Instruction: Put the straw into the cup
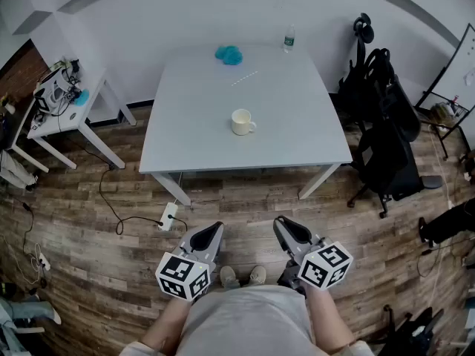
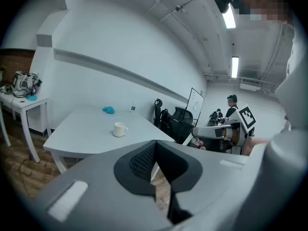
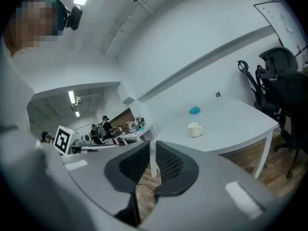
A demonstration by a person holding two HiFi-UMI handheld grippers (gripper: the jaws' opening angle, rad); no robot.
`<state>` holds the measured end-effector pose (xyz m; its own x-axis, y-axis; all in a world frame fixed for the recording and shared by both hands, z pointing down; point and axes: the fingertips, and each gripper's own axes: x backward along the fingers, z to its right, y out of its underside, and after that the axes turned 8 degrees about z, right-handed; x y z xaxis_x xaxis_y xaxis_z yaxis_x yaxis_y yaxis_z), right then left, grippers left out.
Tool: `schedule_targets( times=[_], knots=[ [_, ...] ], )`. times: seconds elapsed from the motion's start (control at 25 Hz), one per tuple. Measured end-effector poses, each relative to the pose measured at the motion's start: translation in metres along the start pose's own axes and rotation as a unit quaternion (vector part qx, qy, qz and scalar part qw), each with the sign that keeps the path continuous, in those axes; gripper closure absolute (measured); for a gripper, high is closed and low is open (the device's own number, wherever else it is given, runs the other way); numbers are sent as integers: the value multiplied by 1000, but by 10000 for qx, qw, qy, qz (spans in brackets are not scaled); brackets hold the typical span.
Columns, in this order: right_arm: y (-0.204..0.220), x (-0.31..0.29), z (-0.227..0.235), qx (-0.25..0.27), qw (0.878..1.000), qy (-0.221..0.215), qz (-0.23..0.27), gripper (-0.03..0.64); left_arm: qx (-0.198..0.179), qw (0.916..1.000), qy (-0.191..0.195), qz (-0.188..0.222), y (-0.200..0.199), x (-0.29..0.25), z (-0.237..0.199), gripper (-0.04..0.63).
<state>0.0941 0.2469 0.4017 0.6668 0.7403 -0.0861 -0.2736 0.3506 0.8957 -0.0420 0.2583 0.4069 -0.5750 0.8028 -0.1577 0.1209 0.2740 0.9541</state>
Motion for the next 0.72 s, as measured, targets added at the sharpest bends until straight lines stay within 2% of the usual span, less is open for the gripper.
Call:
schedule_targets(
  times=[0.36,0.52,0.72],
  knots=[
    [2,8,10,-94,9999,48,-22,571,-15,10000,64,-50,1,-7,11,577],
    [2,5,11,-346,9993,-131,63,569,12,10000,42,-71,3,-8,10,577],
    [5,3,8,-327,9994,-139,-36,568,12,10000,19,-76,4,-7,10,577]
  ],
)
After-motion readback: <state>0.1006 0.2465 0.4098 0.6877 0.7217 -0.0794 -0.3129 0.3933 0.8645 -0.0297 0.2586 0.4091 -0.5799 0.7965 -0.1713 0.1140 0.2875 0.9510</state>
